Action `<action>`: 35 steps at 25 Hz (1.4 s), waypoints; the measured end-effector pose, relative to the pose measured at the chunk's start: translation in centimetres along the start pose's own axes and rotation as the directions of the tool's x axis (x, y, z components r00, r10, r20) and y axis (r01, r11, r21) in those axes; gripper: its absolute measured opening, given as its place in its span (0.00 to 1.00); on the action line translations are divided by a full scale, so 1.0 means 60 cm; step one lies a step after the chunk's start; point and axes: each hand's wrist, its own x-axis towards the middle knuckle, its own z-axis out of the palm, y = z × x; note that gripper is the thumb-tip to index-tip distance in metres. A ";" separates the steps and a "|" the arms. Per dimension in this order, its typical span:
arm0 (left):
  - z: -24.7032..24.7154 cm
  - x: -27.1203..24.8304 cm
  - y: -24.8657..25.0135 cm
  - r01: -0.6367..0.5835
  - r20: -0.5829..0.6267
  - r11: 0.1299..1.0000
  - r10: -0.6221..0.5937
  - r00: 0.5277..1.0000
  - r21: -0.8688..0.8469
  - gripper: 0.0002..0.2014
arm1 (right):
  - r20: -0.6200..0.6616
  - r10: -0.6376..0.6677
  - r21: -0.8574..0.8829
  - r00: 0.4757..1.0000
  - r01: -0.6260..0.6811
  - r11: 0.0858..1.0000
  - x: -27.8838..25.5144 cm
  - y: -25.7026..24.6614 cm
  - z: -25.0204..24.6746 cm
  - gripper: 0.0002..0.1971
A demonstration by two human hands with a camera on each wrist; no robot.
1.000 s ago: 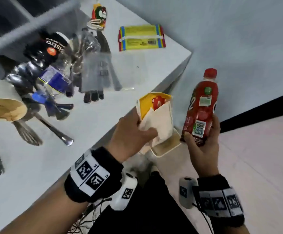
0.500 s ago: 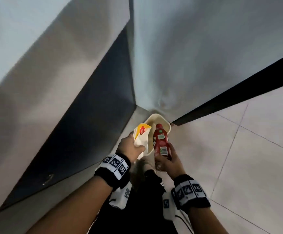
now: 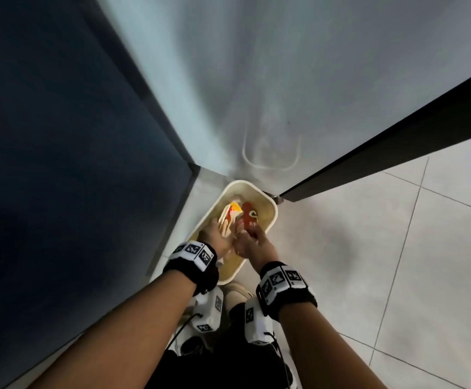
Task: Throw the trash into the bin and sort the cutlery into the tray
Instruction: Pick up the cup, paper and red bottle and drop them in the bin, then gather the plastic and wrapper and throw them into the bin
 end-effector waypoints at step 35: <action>-0.700 -0.910 0.073 -0.479 -0.813 0.841 0.086 0.576 -0.250 0.10 | 0.414 -0.849 -0.536 0.328 0.842 0.064 -0.807 -0.684 -0.053 0.15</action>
